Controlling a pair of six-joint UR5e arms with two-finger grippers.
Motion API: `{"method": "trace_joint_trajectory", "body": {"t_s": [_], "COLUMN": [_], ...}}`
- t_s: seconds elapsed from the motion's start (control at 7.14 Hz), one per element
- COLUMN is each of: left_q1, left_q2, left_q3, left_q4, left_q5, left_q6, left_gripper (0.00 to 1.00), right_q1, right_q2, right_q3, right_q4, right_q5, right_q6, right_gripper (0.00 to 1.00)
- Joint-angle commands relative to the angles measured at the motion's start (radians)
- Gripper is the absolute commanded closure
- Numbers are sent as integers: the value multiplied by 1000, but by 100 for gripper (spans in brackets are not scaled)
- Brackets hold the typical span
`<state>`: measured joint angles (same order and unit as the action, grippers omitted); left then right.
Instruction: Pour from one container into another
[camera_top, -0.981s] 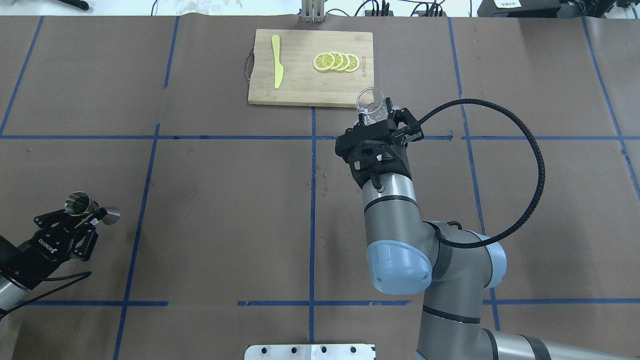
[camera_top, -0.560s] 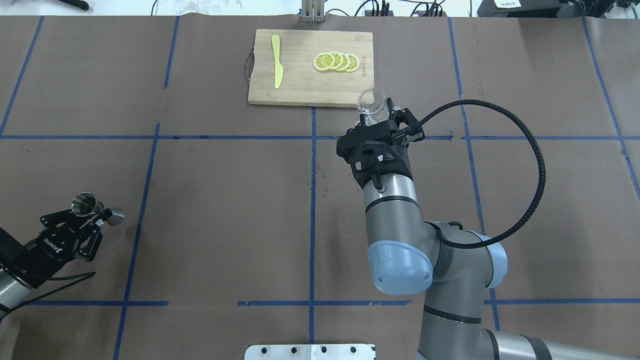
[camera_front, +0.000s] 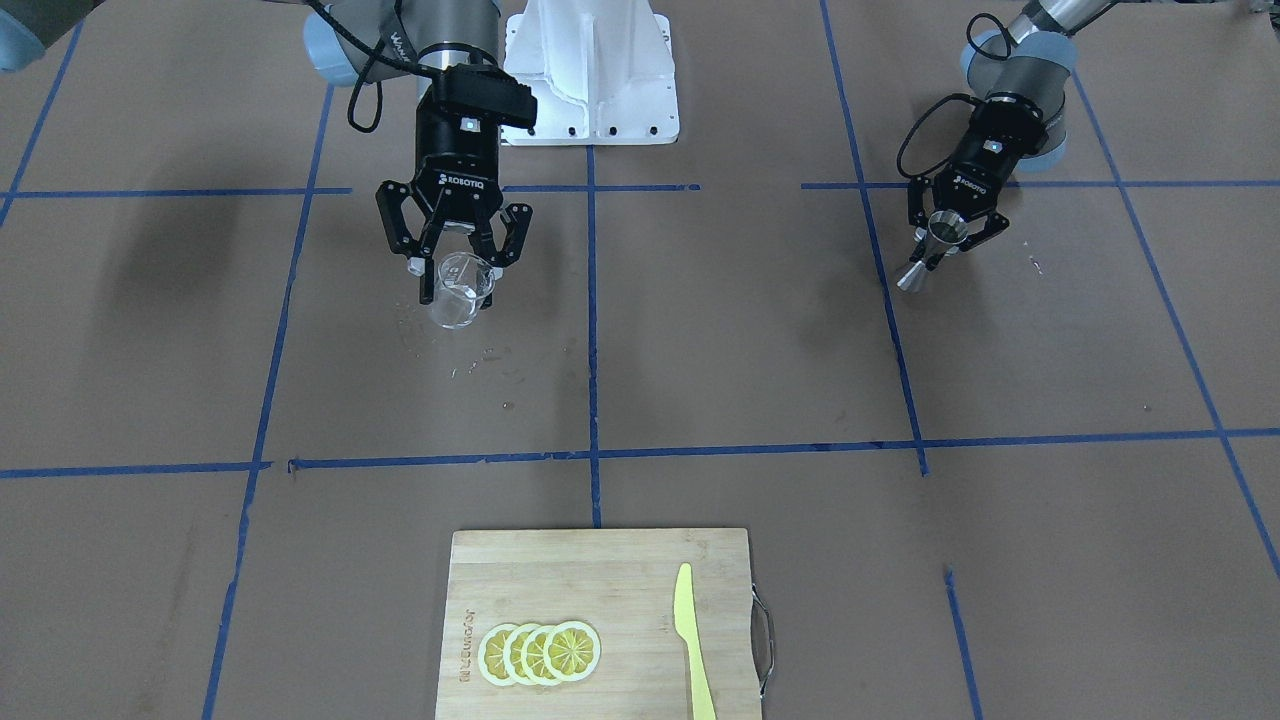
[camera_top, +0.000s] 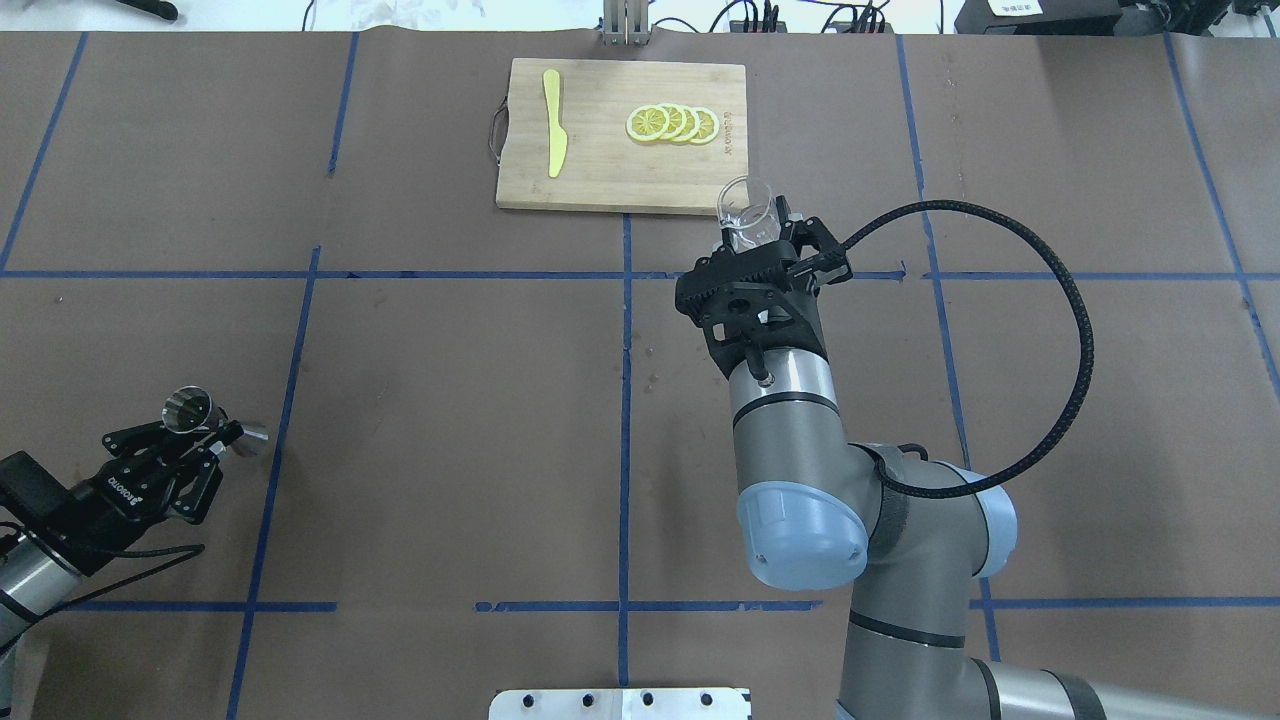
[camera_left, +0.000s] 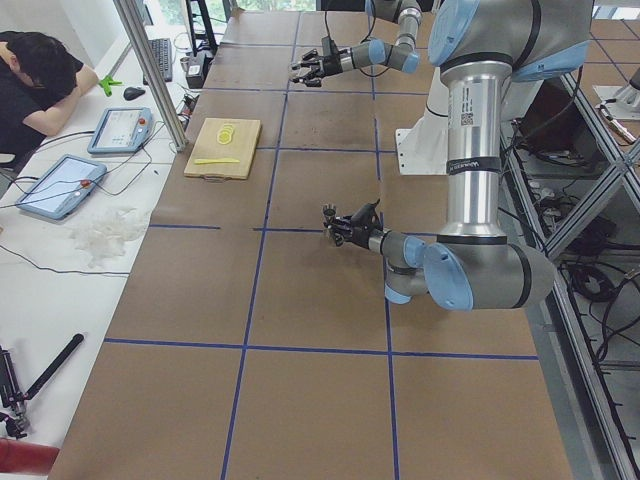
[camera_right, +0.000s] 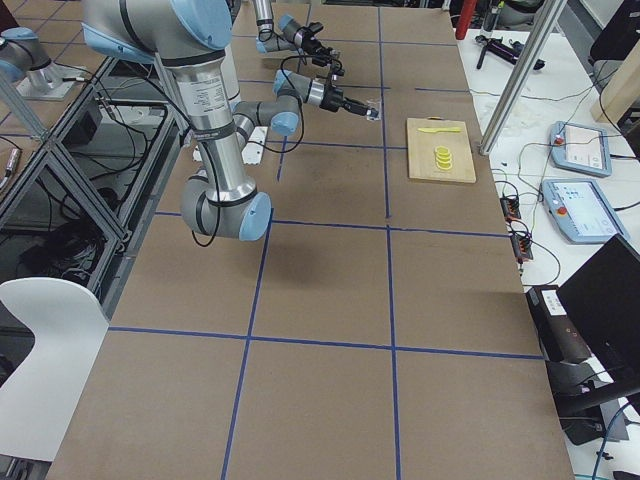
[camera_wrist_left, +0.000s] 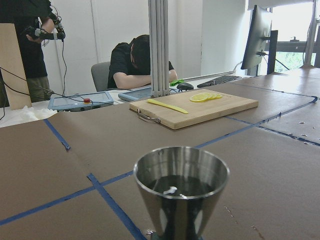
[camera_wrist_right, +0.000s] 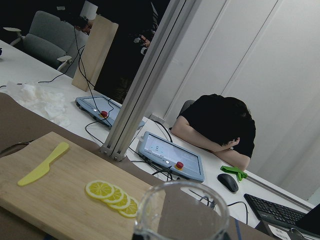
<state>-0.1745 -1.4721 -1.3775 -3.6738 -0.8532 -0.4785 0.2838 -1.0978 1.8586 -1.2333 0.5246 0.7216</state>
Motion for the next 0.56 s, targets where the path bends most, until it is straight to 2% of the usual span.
{"method": "trace_joint_trajectory", "body": {"t_s": [0.0,0.42], "left_q1": [-5,-16], "left_q2": [-4,-4], "left_q3": [8,14], "left_q4": [3,24], "left_q5": [-6,-27], "left_q6": [-17,-71], "left_gripper": [100,100], "right_q1": [0,0], "right_q2": [-2,-4], "right_q3": [1,2], "right_q4": [0,0], "right_q5": [0,0], "right_q6": [-1,-1], "right_gripper": [100,100]}}
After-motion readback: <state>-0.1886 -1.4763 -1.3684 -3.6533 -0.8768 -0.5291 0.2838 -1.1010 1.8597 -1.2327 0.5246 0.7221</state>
